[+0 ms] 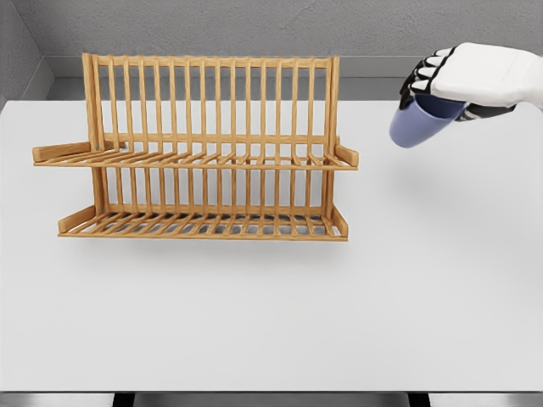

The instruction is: Right arm put cup on second shelf

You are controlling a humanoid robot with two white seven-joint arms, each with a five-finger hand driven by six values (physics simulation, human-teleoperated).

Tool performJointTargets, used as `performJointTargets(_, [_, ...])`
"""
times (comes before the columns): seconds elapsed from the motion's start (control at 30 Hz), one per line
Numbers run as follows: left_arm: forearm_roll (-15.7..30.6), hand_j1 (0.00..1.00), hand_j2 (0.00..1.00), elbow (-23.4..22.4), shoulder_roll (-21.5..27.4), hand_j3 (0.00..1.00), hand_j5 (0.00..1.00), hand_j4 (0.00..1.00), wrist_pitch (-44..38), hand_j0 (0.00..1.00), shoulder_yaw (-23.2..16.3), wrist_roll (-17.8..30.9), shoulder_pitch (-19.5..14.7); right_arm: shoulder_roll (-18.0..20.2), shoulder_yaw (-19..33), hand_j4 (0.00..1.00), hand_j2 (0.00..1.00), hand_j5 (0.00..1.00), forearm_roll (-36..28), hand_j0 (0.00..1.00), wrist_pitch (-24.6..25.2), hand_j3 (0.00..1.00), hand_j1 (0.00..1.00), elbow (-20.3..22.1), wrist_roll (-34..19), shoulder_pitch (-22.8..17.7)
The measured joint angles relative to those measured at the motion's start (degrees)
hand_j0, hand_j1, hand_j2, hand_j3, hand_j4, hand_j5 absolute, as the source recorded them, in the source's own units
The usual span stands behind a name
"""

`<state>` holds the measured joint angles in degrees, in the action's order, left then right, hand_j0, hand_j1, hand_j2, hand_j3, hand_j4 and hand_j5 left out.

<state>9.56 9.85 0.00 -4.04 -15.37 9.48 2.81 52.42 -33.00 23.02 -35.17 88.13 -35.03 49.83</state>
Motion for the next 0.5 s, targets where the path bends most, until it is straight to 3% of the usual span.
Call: performJointTargets(0.5, [0.00,1.00,1.00,-0.01,0.00,1.00,1.00,1.00,0.00,1.00,0.00,0.00,0.00,-2.68,-0.14,0.60,0.60,0.60,-0.07,0.60,-0.03,0.60,0.60,7.82,-0.03,1.67])
